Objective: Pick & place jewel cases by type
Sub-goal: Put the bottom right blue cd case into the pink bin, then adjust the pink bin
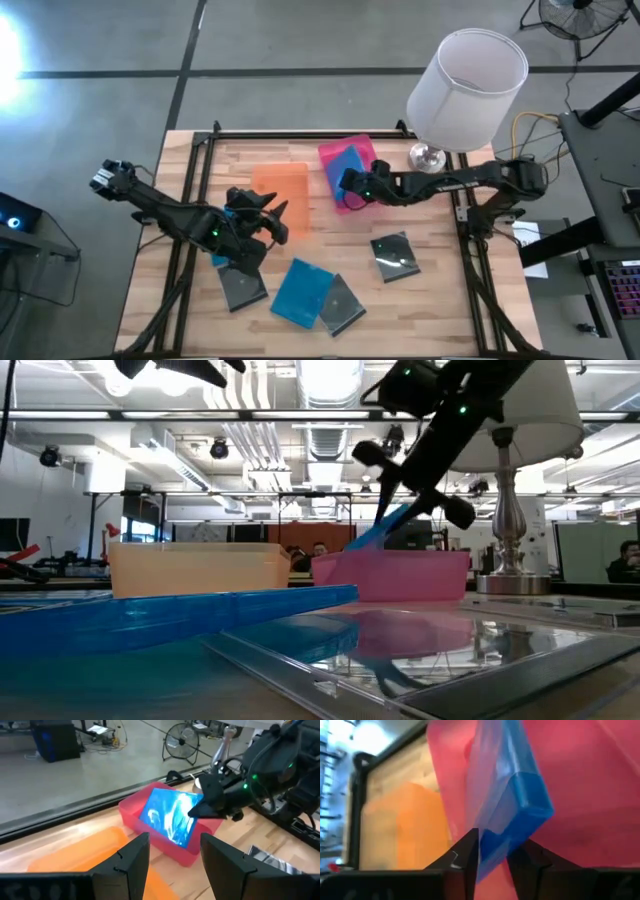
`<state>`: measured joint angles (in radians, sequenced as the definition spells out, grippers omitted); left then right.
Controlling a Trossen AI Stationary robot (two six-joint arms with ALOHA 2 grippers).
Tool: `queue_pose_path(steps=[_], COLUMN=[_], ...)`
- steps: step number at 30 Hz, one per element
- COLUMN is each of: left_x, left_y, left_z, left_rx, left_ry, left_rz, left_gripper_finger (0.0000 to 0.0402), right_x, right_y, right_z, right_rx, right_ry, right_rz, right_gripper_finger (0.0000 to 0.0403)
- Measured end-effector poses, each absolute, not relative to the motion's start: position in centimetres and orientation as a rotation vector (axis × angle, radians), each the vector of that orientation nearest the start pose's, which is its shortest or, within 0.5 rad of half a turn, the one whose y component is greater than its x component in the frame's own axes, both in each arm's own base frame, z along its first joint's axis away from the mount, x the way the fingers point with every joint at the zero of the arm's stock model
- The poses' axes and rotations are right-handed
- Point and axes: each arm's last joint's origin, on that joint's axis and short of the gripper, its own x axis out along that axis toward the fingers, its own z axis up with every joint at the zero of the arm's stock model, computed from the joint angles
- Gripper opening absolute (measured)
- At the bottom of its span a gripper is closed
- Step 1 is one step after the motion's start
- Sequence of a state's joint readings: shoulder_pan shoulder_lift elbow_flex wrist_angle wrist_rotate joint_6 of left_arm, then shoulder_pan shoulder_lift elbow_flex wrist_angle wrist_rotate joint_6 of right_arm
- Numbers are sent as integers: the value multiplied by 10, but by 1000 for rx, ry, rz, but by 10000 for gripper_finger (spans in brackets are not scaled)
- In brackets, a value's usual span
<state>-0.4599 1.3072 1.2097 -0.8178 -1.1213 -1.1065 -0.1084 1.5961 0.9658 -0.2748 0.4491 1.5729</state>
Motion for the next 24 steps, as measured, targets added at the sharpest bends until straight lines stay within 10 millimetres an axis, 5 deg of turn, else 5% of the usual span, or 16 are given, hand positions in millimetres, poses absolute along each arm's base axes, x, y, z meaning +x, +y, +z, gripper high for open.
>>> queue_pose_path(steps=[7,14,18,24], left_x=[207,164,143,124], left_y=[-73,-54,-44,-34], left_z=[329,328,323,319], left_rx=[-337,-302,-297,-327], left_ry=[254,331,322,291], left_rz=[850,752,731,718], left_gripper_finger=[158,158,158,158], right_x=[329,306,311,357], right_y=[-41,-32,-39,-65], right_z=[198,250,267,234], right_rx=[1193,870,856,911], right_ry=[572,898,872,792], right_rz=[-1036,-1157,-1130,-1118], right_gripper_finger=[193,280,285,247])
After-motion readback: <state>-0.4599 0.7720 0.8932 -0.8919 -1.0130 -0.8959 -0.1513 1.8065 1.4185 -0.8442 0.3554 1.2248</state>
